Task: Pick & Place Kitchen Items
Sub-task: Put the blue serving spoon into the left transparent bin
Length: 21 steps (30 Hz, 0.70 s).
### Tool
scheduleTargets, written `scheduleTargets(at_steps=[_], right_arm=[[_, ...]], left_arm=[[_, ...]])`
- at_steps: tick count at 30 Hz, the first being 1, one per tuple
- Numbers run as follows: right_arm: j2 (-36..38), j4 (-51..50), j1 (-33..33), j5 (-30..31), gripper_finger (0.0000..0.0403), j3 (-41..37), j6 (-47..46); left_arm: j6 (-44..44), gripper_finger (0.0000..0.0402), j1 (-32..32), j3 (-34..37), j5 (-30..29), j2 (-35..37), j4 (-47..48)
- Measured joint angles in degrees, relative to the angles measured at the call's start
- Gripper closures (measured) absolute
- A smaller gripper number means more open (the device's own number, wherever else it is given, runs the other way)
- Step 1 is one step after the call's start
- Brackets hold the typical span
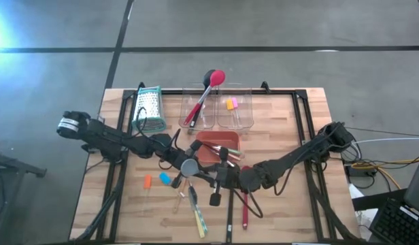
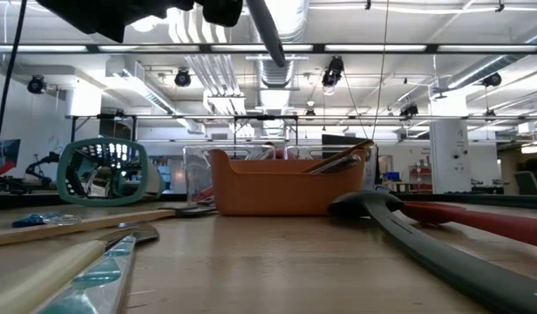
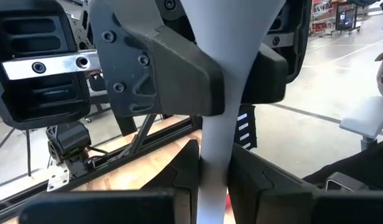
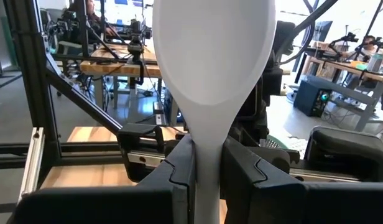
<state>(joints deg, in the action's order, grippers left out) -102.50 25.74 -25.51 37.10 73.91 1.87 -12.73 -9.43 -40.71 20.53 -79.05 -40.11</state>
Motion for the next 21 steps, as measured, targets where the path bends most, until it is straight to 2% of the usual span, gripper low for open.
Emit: scheduleTargets(at_steps=[3, 7, 13, 15, 17, 19, 21], right_arm=[[0.5, -1.3, -0.8, 0.4, 0.0349, 0.0, 0.1], [2.7, -9.0, -2.0, 1.9, 0.0295, 0.3, -0.7], [7.0, -24.9, -4.2, 9.5, 0.0254, 0.7, -12.0], [8.2, -30.3, -4.9, 13.0, 0.0250, 0.7, -16.8], [9.0, -35.0, -5.6, 15.9, 0.0248, 0.7, -22.0], [9.6, -38.6, -5.8, 17.8, 0.0249, 0.7, -25.4], [9.8, -41.0, -5.8, 18.7, 0.0253, 0.7, -27.7]], left_arm=[[0.5, 0.0346, 0.0, 0.0, -0.1, 0.0, 0.2], [0.8, 0.0346, 0.0, 0.0, -1.1, 0.5, 1.5], [0.7, 0.0346, 0.3, 0.0, -8.1, 4.0, 8.9], [0.1, 0.0346, 0.3, 0.0, -13.5, 5.6, 11.2], [-1.7, 0.0346, 0.4, 0.0, -21.6, 6.9, 14.7], [-4.0, 0.0346, 1.1, 0.0, -30.5, 8.0, 17.4], [-5.5, 0.0346, 2.7, -0.1, -36.9, 8.7, 17.7]])
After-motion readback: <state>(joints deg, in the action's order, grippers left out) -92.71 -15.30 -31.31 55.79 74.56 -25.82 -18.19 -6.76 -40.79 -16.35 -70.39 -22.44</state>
